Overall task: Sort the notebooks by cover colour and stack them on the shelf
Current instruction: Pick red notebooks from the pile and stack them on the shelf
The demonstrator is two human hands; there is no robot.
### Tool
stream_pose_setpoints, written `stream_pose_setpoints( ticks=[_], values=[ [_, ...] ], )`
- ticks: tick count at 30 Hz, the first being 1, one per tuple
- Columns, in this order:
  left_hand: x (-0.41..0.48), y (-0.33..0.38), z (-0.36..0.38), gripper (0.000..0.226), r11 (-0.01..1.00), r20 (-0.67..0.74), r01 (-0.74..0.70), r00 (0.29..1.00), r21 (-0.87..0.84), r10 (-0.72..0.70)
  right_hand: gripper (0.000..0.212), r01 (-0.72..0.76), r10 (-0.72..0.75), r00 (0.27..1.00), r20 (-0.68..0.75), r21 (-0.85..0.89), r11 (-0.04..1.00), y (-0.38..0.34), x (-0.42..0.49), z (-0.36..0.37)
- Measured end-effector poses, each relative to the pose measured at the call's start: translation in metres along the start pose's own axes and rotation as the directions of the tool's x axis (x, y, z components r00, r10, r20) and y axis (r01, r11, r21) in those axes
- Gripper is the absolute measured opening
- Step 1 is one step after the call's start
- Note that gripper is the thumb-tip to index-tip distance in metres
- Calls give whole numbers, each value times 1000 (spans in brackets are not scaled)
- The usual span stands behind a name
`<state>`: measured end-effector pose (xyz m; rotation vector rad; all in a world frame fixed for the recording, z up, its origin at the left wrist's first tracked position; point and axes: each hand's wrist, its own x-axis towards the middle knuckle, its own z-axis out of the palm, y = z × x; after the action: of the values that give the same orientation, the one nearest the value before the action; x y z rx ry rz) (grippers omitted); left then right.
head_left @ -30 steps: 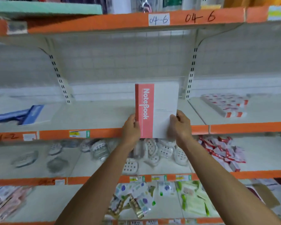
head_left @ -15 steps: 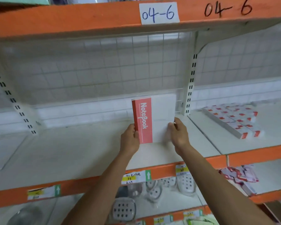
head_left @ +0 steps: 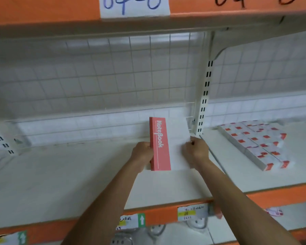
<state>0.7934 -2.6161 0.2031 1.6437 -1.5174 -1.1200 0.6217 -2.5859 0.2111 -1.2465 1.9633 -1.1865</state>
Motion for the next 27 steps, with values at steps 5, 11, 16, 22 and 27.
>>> stream_pose_setpoints(
  ticks=[5,11,16,22,27],
  values=[
    [17,9,32,18,996,13,80,997,34,-80,24,-113,118,992,48,-98,989,19,29,-19],
    [27,9,51,17,979,-62,98,994,178,-88,21,-119,142,986,88,-229,966,24,47,-22],
    [23,17,57,19,943,-98,94,993,318,-66,24,-71,112,989,97,-351,934,26,51,-19],
    [22,18,59,19,919,-100,100,993,382,-66,26,-26,85,990,111,-451,892,30,53,-17],
    [19,24,59,20,898,-78,109,993,426,-83,21,-14,93,984,151,-456,890,29,58,-19]
  ],
)
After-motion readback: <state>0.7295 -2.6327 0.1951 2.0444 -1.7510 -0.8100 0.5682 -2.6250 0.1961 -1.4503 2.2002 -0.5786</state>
